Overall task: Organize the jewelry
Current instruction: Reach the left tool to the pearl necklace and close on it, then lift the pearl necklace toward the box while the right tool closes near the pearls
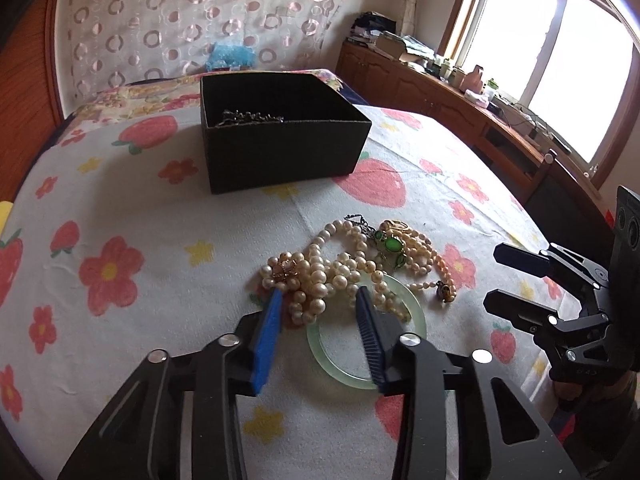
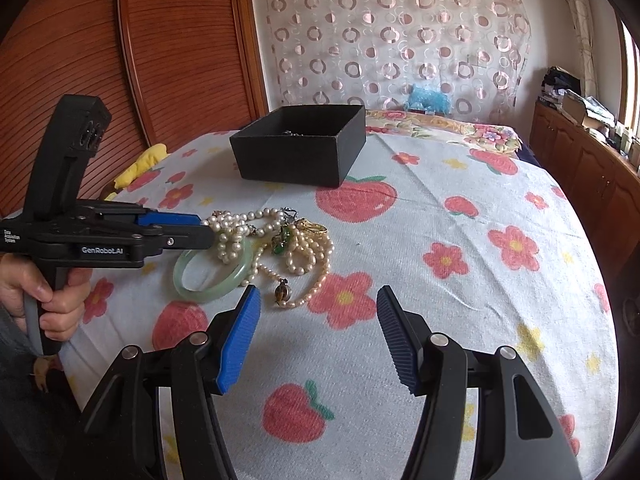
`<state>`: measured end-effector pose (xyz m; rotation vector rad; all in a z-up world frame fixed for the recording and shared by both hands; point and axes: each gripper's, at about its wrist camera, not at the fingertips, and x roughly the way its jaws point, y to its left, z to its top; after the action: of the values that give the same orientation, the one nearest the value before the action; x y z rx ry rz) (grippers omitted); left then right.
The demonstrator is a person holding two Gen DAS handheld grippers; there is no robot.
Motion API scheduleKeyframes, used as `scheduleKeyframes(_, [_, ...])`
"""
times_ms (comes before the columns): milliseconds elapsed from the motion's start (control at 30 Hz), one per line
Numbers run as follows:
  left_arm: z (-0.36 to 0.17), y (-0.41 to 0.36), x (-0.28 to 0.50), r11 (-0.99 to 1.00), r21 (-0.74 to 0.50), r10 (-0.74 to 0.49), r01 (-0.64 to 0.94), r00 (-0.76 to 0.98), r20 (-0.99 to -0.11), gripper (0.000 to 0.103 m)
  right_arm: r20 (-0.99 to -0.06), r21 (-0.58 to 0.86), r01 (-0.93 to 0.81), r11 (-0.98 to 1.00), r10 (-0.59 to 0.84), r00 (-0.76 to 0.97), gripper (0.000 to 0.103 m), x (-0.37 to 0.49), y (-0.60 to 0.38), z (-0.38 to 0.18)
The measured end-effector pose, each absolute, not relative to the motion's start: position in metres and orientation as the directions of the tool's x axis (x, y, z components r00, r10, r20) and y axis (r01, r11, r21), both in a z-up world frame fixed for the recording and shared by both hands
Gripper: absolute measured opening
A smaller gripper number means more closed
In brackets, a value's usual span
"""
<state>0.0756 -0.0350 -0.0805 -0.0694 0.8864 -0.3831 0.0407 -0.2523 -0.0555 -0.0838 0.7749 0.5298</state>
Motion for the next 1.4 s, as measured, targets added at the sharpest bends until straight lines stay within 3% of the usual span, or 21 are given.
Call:
scheduleKeyframes(233, [-0.081, -0.028, 0.072, 0.931, -0.231, -0.357, 0.282, 0.58, -0.732, 0.007, -0.688, 0.137, -0.489, 0.862, 0.438, 0.578, 0.063, 0.043, -0.253, -0.057])
scheduleKeyframes(733, [-0.022, -0.013, 0.028, 0.938, -0.186, -0.345, 0.294, 0.718, -0.605, 0.007, -0.723, 0.107, -0.516, 0.85, 0.423, 0.546, 0.062, 0.047, -0.246, -0.06])
scheduleKeyframes(1000, [0.0, -0.009, 0.016, 0.937, -0.178, -0.349, 0.302, 0.754, -0.557, 0.007, -0.734, 0.082, -0.534, 0.841, 0.414, 0.539, 0.034, 0.064, -0.241, -0.05])
scheduleKeyframes(1167, [0.009, -0.005, 0.01, 0.936, -0.178, -0.351, 0.304, 0.767, -0.537, 0.007, -0.762, 0.051, -0.546, 0.836, 0.385, 0.52, 0.026, 0.077, -0.232, -0.058])
scheduleKeyframes(1400, [0.018, 0.002, 0.005, 0.94, -0.179, -0.342, 0.292, 0.787, -0.514, 0.007, -0.795, 0.017, -0.546, 0.838, 0.342, 0.501, 0.022, 0.09, -0.224, -0.07])
